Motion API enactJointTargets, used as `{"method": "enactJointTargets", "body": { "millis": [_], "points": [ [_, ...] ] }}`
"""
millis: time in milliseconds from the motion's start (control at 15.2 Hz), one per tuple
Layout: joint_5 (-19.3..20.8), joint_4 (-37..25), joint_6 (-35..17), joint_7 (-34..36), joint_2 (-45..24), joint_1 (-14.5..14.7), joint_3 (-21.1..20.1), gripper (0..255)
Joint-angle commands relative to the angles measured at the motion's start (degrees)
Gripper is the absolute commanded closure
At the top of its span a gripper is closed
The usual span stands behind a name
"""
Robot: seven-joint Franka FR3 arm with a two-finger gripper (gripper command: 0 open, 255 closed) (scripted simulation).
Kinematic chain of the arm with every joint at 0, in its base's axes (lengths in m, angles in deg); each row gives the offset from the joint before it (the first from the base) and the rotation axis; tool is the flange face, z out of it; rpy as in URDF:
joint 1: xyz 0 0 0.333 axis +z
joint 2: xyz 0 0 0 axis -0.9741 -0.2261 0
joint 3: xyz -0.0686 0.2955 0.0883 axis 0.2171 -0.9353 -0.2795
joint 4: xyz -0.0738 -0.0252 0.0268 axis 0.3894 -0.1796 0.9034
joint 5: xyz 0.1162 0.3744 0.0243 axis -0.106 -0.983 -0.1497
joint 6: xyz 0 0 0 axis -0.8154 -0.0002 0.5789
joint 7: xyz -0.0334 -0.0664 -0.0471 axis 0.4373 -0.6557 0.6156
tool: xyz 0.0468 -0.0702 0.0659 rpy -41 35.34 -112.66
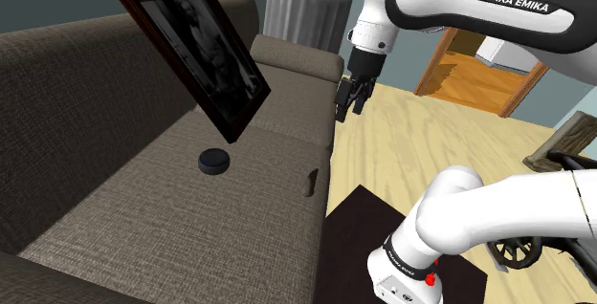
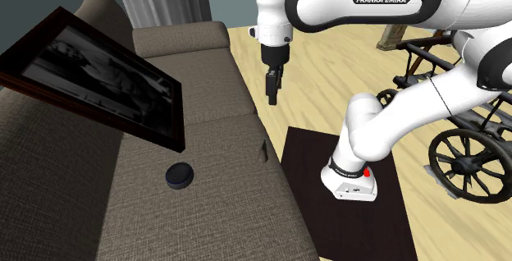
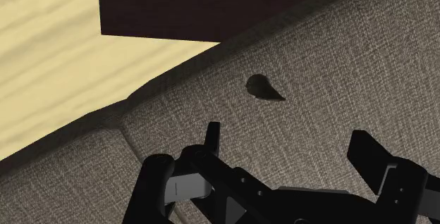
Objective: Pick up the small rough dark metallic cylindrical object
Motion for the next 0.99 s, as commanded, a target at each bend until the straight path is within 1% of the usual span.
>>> {"method": "enactJointTargets", "body": {
  "millis": [0, 462, 660, 858, 924],
  "points": [
    [0.00, 0.00, 0.00, 0.00, 0.00, 0.00, 0.00, 0],
    [-2.39, 15.30, -16.97, -0.10, 2.68, 1.52, -2.79, 0],
    [-3.74, 20.78, -25.07, -0.18, 1.94, 2.47, -4.18, 0],
    [-5.33, 25.48, -33.92, -0.33, -0.35, 3.60, -5.69, 0],
    [-5.55, 26.01, -35.11, -0.36, -0.77, 3.76, -5.88, 0]
  ]
}}
